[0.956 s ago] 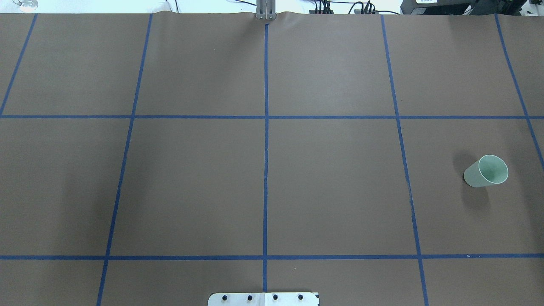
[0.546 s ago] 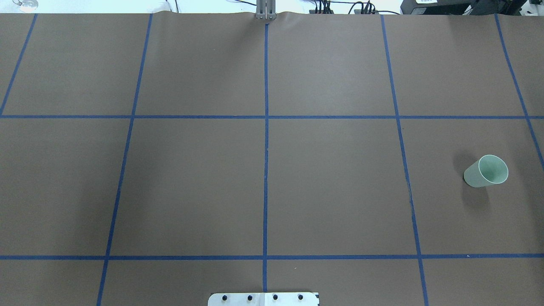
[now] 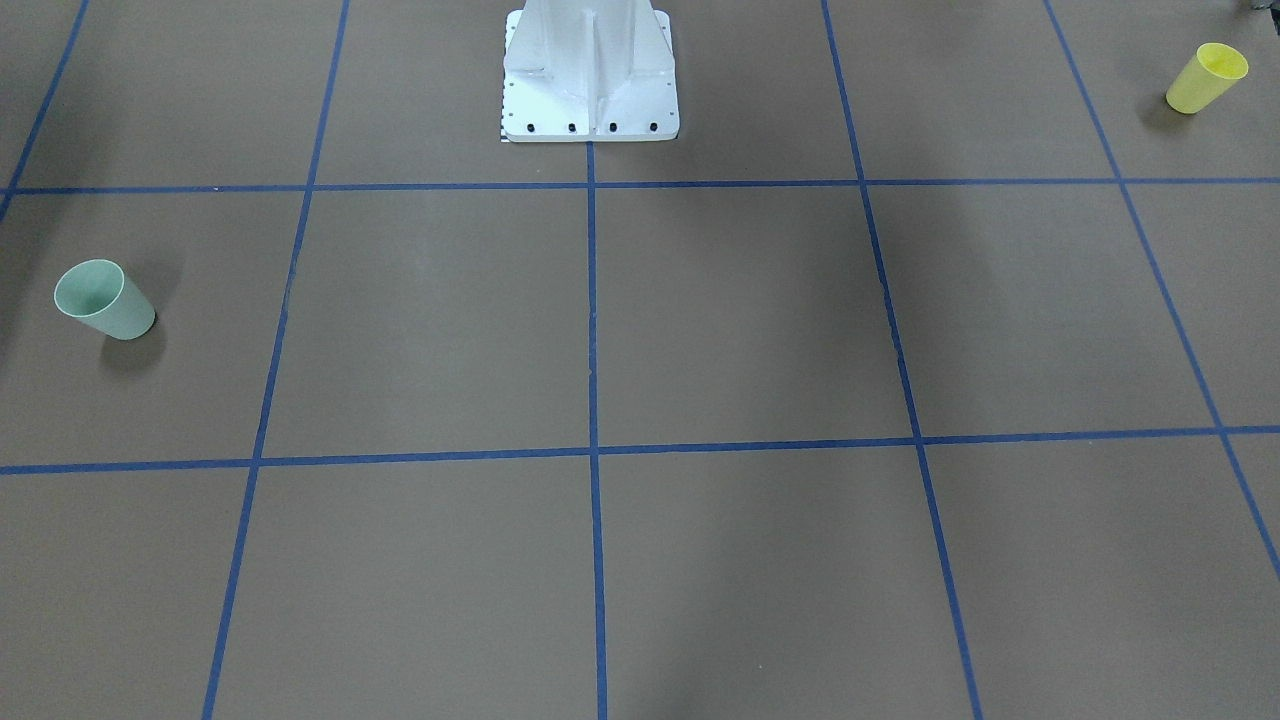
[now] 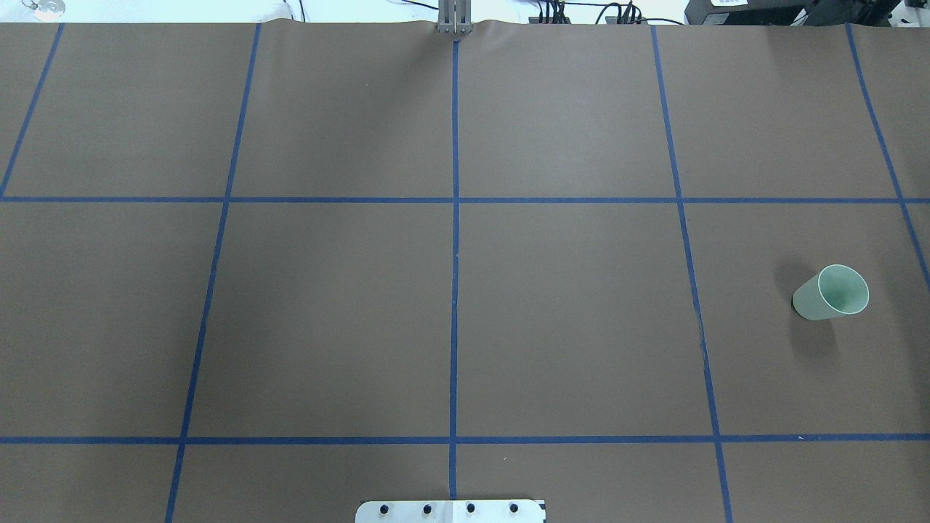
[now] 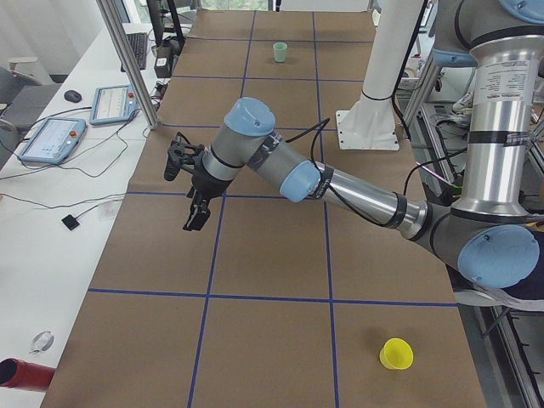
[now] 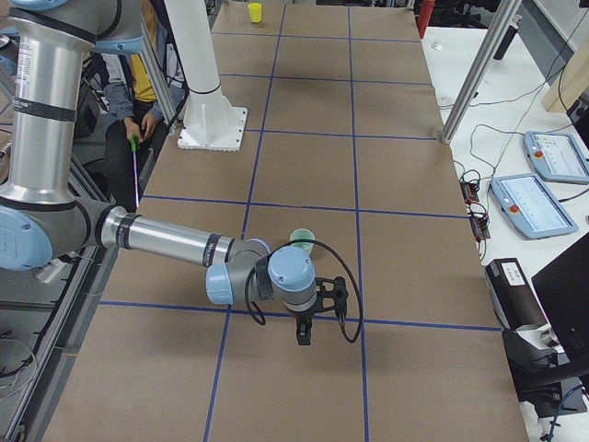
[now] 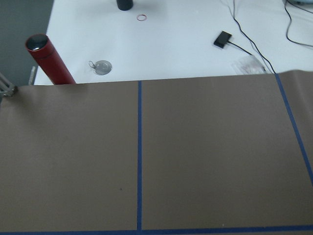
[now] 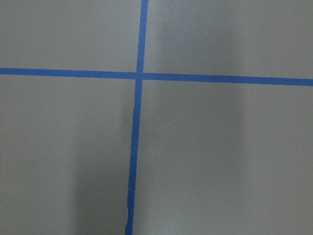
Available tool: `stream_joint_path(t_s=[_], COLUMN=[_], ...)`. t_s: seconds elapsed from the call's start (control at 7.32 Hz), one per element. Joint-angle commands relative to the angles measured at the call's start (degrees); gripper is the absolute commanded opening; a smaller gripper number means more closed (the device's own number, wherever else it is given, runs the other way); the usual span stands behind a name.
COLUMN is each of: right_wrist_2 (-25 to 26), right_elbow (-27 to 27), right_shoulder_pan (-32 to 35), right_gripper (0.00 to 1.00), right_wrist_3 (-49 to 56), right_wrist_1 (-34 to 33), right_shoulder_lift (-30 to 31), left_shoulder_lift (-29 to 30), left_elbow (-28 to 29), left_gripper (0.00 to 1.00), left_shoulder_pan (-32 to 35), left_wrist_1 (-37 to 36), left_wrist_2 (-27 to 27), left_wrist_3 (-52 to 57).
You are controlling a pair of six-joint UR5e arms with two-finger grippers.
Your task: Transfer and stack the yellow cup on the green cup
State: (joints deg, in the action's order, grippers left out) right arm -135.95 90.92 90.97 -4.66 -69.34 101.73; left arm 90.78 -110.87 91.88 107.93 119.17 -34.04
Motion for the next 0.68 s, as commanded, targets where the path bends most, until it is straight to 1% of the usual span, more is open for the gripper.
stream_joint_path(t_s=[0.0, 0.14, 0.27, 0.41, 0.55], right_wrist_2=[0.07, 0.07, 0.16, 0.16, 0.16], right_elbow=[-0.47, -0.48, -0.48, -0.48, -1.44], right_shoulder_pan=[0.00, -0.09, -0.09, -0.09, -0.09], right_gripper=[1.00, 1.00, 1.00, 1.00, 1.00], right_wrist_3=[0.00, 0.00, 0.00, 0.00, 0.00], right_wrist_1=[-0.09, -0.09, 0.00, 0.00, 0.00], right_shoulder_lift=[0.31, 0.57, 0.93, 0.93, 1.10], left_shoulder_lift=[-0.08, -0.08, -0.08, -0.08, -0.17], left_elbow=[-1.45, -1.62, -2.15, -2.24, -2.41], left_gripper=[1.00, 1.00, 1.00, 1.00, 1.00], left_shoulder_pan=[-3.53, -7.21, -9.77, -12.14, -16.26], left_wrist_1=[-0.44, -2.97, -6.99, -9.99, -14.72], left_wrist_2=[-13.02, -19.87, -26.03, -31.57, -39.89], left_wrist_3=[-13.10, -19.08, -22.97, -29.10, -36.99])
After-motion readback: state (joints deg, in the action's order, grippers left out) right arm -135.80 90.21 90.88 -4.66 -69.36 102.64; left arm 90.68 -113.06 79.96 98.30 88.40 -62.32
